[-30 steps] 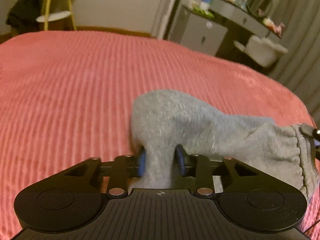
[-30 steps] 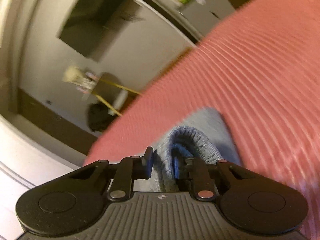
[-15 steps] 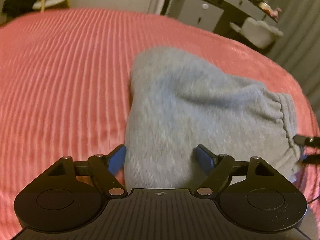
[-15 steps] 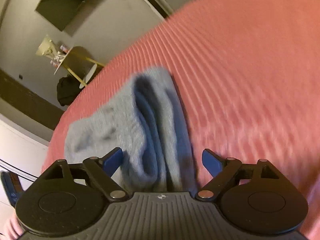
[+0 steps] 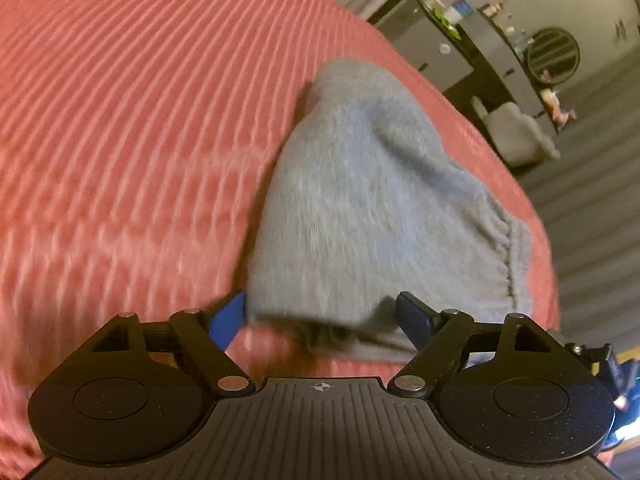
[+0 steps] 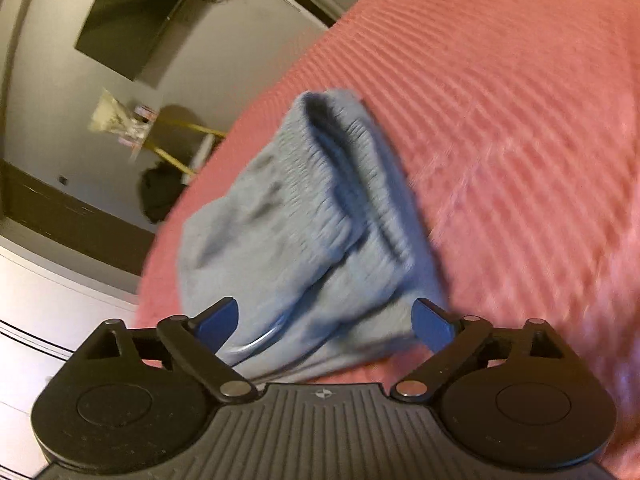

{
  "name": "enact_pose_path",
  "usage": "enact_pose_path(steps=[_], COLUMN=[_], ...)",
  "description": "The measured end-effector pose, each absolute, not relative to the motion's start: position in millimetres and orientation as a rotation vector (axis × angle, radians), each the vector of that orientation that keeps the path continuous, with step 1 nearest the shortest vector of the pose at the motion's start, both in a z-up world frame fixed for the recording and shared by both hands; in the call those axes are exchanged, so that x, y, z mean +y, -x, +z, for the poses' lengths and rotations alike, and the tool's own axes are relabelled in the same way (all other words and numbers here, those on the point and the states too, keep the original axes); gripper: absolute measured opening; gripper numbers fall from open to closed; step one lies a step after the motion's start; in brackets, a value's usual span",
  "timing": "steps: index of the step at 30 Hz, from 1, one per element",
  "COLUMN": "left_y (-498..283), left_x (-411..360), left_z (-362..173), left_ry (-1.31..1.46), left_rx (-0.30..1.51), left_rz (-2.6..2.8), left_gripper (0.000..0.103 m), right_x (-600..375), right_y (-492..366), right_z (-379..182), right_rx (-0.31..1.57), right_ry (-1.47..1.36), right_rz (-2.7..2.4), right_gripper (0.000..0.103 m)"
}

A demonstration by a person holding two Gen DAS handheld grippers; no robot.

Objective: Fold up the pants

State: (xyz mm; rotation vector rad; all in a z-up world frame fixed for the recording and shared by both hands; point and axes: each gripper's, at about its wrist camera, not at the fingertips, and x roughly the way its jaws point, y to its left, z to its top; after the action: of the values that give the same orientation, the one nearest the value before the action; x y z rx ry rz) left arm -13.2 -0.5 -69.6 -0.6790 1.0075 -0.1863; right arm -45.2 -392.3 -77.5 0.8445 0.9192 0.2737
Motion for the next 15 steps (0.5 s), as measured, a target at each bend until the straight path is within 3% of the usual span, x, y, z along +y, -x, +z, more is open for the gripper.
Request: enact_pose_path(steps=[9, 15], left_y=[5, 7], left_x=[-18, -11], left_z=[-79, -72], left_ry=[0.780, 0.803], left_rx=[1.005, 0.929], left_rz=[-0.167, -0.050], left_gripper=[0.082, 0.066], right_x=[-374, -402], right_y=[36, 70], right_z=[-117, -130], right_rx=[1.022, 0.674], right_ry=[-1.128, -1.454], right_rz=[0.193, -0.005], right_gripper=[0.095, 0.093])
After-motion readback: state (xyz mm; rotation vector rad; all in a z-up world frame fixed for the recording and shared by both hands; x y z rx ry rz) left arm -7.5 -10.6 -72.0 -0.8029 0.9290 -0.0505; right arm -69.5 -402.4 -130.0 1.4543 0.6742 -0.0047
